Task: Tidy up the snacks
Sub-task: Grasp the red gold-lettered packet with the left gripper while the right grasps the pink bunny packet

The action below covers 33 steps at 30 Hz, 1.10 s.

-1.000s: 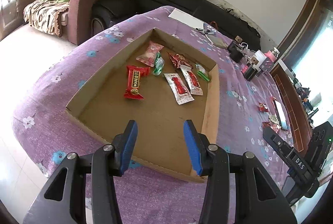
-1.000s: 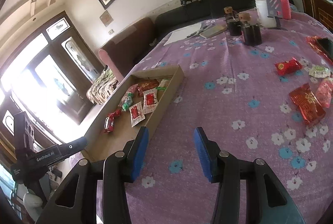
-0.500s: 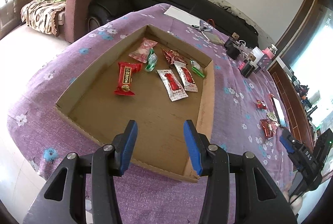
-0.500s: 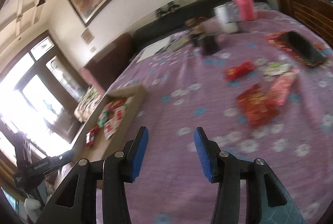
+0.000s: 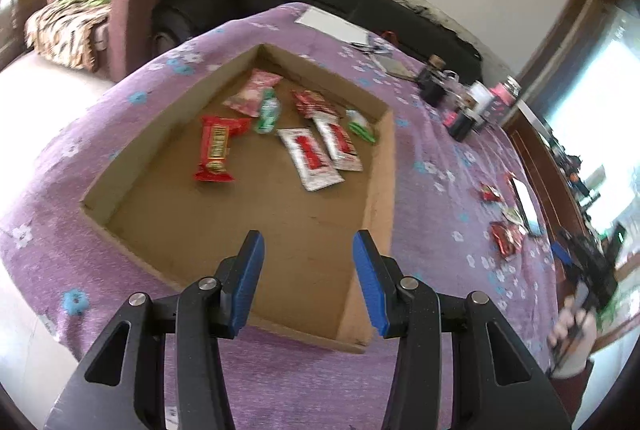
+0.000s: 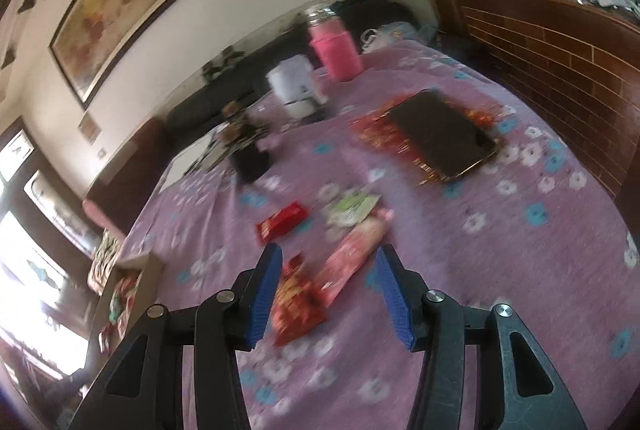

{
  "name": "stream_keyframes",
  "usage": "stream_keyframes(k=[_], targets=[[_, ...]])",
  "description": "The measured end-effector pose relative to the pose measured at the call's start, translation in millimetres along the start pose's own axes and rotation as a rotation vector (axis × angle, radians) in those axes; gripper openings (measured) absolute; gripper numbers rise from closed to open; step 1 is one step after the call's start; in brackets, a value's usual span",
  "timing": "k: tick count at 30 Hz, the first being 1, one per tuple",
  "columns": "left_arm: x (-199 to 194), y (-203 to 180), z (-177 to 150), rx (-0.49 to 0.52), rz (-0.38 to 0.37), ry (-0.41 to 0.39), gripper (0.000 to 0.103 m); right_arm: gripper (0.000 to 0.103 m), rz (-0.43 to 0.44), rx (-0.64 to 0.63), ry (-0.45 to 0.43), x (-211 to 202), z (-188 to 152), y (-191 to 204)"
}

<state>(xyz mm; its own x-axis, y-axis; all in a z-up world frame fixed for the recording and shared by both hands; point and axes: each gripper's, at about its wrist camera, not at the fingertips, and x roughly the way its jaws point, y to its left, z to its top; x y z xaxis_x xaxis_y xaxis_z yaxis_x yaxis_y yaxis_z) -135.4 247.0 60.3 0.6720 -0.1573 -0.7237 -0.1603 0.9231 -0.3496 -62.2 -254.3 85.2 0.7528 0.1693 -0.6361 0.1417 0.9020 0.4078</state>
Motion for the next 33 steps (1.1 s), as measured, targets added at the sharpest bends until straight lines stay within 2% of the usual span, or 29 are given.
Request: stream_keyframes(k=[7, 15, 19, 20, 22, 24, 25, 29, 33], targets=[[-8, -30, -6, 0.126, -0.046, -0.015, 0.044, 0.053, -0.055, 0.008, 0.105, 49, 1, 0], [-11, -65, -12, 0.248, -0.096, -0.003, 0.044, 0.053, -0.144, -0.047, 0.144, 86, -7, 17], [-11, -83, -14, 0.294, -0.116, 0.004, 0.044, 0.048, -0.169, -0.054, 0.127, 89, -10, 14], [-10, -90, -15, 0.307, -0.123, 0.011, 0.044, 0.046, -0.169, -0.052, 0.122, 88, -10, 13], [-5, -106, -16, 0.332, -0.134, 0.026, 0.044, 0.034, -0.189, -0.06, 0.117, 88, -10, 12], [1, -117, -17, 0.347, -0.143, 0.041, 0.044, 0.032, -0.179, -0.058, 0.114, 87, -12, 10], [6, -126, -16, 0.355, -0.147, 0.056, 0.044, 0.027, -0.178, -0.058, 0.117, 86, -12, 10], [28, -153, -13, 0.364, -0.175, 0.115, 0.044, 0.026, -0.171, -0.069, 0.126, 76, -19, 9], [54, -188, -13, 0.386, -0.192, 0.16, 0.044, 0.025, -0.165, -0.011, 0.115, 61, -24, -7]])
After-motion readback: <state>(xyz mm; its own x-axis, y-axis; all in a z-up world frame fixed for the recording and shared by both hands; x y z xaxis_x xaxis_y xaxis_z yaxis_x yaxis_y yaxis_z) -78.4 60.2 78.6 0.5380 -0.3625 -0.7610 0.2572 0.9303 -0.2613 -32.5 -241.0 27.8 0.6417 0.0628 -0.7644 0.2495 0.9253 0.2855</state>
